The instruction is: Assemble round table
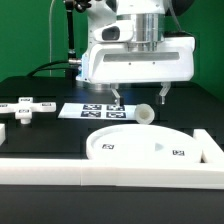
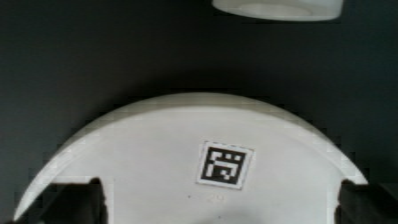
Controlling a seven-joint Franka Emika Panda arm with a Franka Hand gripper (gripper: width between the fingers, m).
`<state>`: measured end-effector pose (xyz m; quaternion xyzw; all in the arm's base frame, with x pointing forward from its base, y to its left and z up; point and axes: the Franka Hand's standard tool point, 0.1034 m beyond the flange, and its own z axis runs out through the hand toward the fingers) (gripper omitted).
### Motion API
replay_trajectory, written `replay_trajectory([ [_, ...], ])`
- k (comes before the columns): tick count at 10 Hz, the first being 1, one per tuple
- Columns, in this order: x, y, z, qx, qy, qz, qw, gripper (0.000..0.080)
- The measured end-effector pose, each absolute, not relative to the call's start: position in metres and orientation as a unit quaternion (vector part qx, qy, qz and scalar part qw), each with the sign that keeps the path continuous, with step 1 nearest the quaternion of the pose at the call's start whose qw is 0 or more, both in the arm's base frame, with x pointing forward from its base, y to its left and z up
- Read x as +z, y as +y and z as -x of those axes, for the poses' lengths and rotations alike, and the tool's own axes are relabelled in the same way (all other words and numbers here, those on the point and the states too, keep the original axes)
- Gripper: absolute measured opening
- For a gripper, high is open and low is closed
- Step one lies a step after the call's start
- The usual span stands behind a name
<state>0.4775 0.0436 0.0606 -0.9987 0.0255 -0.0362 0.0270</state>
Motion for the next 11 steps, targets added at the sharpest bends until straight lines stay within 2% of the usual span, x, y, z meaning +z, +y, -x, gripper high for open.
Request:
replay_trajectory([
  [2,0.059,0.046,-0.475,-0.028,0.09,0.995,0.034,0.0649],
  [3,0.053,0.049,-0.464,0.002,0.107,0.994,0.032,0.0649],
  [5,0.041,0.055,-0.457,-0.019,0.099,0.994,0.032,0.0649],
  [6,0.039,0.054,-0.446,0.037,0.09,0.995,0.029,0.0649],
  [7,0.042,0.052,-0.448,0.09,0.088,0.992,0.033,0.0649],
  [8,0.042,0.052,-0.454,0.106,0.086,0.99,0.035,0.0649],
  [11,0.037,0.053,-0.444,0.222,0.095,0.97,0.035,0.0649],
])
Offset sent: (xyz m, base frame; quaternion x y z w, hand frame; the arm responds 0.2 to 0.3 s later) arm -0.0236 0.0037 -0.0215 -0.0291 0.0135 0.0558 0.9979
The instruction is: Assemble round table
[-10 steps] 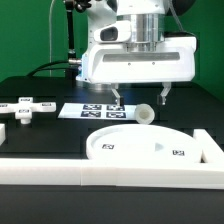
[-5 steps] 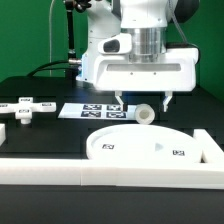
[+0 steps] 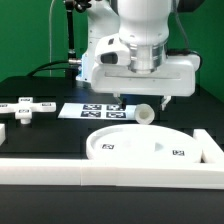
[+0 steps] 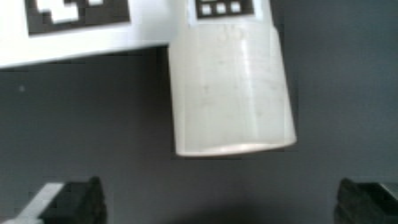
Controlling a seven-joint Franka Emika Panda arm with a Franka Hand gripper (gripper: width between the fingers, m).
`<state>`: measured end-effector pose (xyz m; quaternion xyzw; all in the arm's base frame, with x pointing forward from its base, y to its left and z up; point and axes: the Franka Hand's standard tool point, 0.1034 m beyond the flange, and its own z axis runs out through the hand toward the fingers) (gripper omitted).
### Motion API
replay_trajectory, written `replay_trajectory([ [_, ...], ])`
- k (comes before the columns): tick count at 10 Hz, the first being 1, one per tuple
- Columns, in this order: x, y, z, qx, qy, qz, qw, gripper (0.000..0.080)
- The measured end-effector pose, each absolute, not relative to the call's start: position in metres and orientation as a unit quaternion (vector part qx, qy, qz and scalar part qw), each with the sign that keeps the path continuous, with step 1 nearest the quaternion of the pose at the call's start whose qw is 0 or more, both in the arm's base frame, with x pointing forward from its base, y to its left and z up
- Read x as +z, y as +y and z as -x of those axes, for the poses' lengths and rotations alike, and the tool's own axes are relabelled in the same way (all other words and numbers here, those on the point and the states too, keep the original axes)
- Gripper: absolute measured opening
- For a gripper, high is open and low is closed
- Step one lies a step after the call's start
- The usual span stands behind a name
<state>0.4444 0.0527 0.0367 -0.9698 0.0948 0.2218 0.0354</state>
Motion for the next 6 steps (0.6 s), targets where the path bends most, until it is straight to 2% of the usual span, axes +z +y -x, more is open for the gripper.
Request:
replay_trajectory([
  [6,0.029,0.06,-0.427,0.392,0.074,0.916,0.038,0.0649],
])
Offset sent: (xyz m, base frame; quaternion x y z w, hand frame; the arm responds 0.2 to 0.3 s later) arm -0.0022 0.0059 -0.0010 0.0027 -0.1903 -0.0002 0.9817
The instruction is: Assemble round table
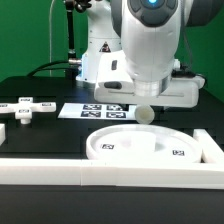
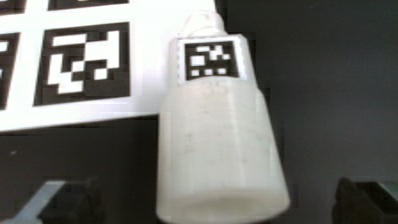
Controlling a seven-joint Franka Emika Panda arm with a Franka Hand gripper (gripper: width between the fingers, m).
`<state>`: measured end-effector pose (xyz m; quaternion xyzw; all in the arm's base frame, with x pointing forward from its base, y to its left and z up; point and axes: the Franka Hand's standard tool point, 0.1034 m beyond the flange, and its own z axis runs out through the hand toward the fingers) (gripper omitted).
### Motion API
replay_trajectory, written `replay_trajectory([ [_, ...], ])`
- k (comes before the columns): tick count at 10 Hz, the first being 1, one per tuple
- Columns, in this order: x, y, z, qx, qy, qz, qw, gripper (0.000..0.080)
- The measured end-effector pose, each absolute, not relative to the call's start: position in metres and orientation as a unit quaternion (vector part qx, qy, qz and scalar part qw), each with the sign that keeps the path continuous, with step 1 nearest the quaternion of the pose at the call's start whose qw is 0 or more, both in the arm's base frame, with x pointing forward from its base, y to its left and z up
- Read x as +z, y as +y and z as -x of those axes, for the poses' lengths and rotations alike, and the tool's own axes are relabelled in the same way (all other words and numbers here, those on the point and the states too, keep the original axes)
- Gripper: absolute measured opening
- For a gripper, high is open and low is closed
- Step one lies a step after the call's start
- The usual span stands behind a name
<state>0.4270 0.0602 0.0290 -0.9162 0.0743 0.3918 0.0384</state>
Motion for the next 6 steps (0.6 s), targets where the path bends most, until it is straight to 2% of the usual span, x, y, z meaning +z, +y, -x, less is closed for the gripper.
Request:
replay_trajectory([
  [2,0.017,0.061,-0.424,0.429,0.072,0.9,0.039,0.0649],
  [6,0.007,0.062,-0.415,0.43,0.071,0.899,0.037,0.0649],
])
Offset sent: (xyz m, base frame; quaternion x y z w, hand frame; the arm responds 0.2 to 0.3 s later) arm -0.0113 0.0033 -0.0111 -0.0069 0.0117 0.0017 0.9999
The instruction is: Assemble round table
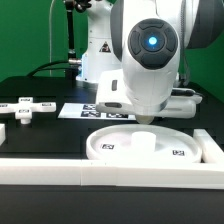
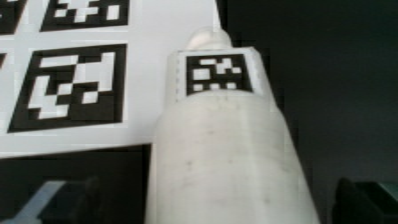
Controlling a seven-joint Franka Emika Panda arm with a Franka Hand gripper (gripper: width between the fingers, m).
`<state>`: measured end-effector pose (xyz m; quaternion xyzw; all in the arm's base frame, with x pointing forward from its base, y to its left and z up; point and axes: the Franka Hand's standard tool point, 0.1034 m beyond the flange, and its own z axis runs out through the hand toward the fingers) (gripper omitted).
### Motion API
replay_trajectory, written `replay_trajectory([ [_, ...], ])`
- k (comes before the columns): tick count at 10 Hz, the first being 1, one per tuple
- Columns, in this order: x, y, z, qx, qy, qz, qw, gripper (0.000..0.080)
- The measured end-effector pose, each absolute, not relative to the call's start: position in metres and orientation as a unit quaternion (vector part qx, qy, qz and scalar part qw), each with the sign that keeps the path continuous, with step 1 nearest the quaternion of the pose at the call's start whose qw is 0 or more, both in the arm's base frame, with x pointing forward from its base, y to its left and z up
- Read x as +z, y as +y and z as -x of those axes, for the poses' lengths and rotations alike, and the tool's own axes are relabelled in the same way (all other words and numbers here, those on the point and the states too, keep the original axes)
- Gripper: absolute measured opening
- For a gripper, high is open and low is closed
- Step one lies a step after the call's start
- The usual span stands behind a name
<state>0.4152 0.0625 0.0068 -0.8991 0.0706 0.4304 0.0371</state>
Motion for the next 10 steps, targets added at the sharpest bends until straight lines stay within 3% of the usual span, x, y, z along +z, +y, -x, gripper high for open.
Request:
replay_trajectory([
  [3,0.005,0.061,-0.413,0.432,0.072,0.898,0.037,0.0578],
  [4,0.005,0.062,-0.413,0.431,0.071,0.899,0.037,0.0441],
  [7,0.006,0.065,-0.414,0.43,0.067,0.9,0.035,0.0407],
  [8,0.012,0.065,-0.418,0.427,0.062,0.901,0.036,0.0407],
  [10,0.046,0.063,-0.43,0.429,0.035,0.901,0.048,0.0407],
])
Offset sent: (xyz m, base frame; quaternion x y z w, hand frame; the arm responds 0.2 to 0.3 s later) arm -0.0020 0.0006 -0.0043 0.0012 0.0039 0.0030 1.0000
